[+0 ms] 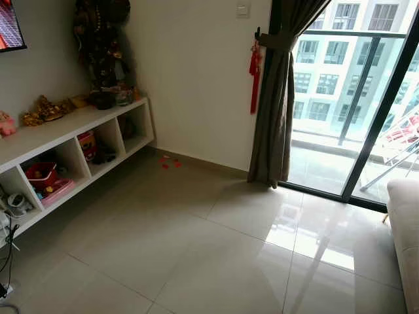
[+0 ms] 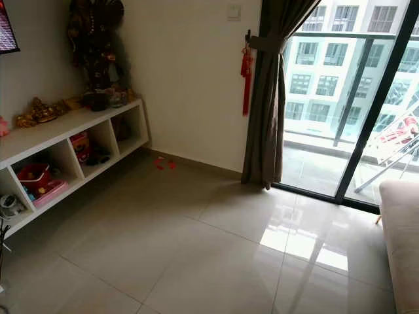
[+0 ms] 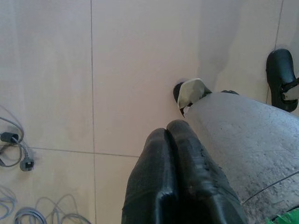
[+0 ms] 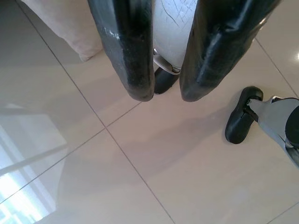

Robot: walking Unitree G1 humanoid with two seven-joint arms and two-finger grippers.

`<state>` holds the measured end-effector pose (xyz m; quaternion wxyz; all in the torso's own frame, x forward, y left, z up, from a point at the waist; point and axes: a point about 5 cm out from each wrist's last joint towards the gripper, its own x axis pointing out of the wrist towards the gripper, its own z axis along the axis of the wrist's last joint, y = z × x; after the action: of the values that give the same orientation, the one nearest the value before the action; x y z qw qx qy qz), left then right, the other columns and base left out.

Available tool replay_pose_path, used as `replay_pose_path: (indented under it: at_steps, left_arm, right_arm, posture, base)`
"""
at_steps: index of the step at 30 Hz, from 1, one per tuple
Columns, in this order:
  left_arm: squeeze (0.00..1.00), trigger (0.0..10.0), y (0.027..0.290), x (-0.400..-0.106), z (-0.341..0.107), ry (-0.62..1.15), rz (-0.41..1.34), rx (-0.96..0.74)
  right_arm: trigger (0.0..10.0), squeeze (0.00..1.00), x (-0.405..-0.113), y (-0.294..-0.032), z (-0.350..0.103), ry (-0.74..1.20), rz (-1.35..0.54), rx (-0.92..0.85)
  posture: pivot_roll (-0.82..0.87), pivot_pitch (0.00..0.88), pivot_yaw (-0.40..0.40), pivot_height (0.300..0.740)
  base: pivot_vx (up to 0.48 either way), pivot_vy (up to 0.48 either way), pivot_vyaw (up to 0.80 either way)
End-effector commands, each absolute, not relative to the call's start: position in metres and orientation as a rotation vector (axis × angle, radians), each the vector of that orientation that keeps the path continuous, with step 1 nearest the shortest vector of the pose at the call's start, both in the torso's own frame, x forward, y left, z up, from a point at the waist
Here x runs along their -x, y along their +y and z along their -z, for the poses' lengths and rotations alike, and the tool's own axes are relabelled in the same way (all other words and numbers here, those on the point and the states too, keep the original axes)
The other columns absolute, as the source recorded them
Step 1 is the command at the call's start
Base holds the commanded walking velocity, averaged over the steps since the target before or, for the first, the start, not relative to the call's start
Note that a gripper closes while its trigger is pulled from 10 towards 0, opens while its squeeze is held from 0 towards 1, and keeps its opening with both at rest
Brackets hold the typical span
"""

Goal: Move the pillow to the sofa from floor

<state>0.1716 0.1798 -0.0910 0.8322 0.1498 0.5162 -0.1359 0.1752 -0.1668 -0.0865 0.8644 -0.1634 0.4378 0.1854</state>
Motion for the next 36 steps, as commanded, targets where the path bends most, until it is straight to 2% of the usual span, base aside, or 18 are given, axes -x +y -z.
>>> replay_pose_path:
  at_steps: [1,6,16,36]
  left_arm:
    - [0.00,10.0,0.093,-0.222,0.064,1.081,0.308,0.110]
    - [0.00,10.0,0.096,-0.220,0.066,1.079,0.312,0.049]
    - [0.00,10.0,0.087,-0.216,0.067,1.078,0.347,0.058]
    - [0.00,10.0,0.086,-0.211,0.070,1.076,0.366,0.021]
  right_arm:
    - [10.0,0.00,-0.187,-0.152,0.083,0.980,-0.460,0.187]
    - [10.0,0.00,-0.187,-0.153,0.082,0.981,-0.470,0.201]
    - [10.0,0.00,-0.185,-0.168,0.083,1.009,-0.431,0.210]
    - [10.0,0.00,-0.180,-0.168,0.085,1.007,-0.397,0.193]
  posture:
    - [0.04,0.000,-0.011,0.740]
    - [0.04,0.000,-0.013,0.740]
    - [0.03,0.000,-0.022,0.740]
    - [0.01,0.000,-0.016,0.740]
  base:
    - [0.000,0.000,0.00]
    - [0.000,0.000,0.00]
    - [0.000,0.000,0.00]
    - [0.000,0.000,0.00]
